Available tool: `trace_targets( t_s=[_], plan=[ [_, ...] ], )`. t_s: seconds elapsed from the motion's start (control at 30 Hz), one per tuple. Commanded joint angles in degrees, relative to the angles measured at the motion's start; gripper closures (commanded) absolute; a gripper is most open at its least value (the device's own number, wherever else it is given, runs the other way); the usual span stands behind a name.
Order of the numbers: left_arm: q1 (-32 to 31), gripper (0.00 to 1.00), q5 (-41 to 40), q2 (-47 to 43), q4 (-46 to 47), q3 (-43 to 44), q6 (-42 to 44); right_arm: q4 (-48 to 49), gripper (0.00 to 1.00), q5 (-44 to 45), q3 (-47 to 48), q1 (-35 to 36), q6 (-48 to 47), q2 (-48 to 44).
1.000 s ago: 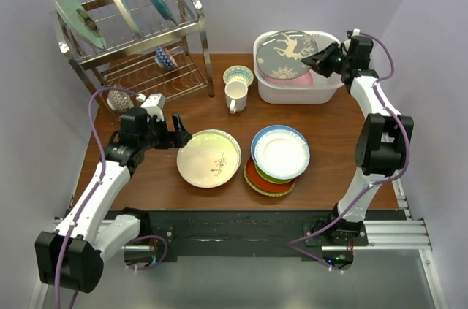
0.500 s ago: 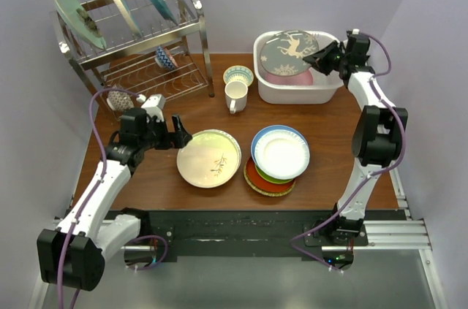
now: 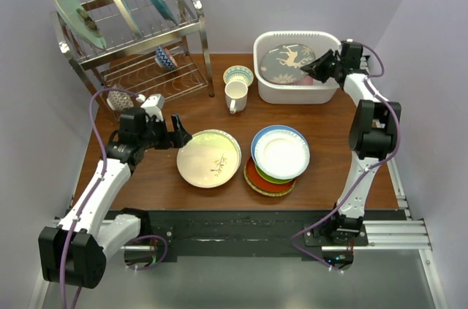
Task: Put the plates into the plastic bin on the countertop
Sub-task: Place the plate in the plastic bin.
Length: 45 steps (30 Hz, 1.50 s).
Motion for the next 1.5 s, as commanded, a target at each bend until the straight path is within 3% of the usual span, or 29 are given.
trace_targets(
  t_s=[0.0, 0.8, 0.9, 1.1, 1.2, 1.47],
  plan=[
    [0.7, 0.00, 1.5, 0.0, 2.3, -0.5, 0.0, 4.2, 1.00, -1.7, 4.2, -0.2, 0.1, -1.3],
    [1.1, 0.00, 1.9, 0.6, 2.2, -0.5, 0.1, -0.9, 0.89, -0.6, 5.5, 1.1, -4.8, 2.0],
    [1.2, 0.00, 1.9, 0.6, 2.2, -0.5, 0.1, -0.6, 0.82, -0.5, 5.1, 1.2, -4.5, 1.5],
    [1.2, 0.00, 1.9, 0.5, 2.1, -0.5, 0.1, -1.1, 0.49, -0.2, 4.9, 1.2, -4.8, 0.5],
    [1.2, 0.00, 2.0, 0.5, 2.1, -0.5, 0.1, -1.3, 0.43, 0.3, 4.8, 1.2, -5.1, 0.1],
    [1.4, 0.00, 2.1, 0.3, 2.2, -0.5, 0.2, -4.7, 0.39, 4.5, 4.8, 1.2, -7.9, -1.9]
  ],
)
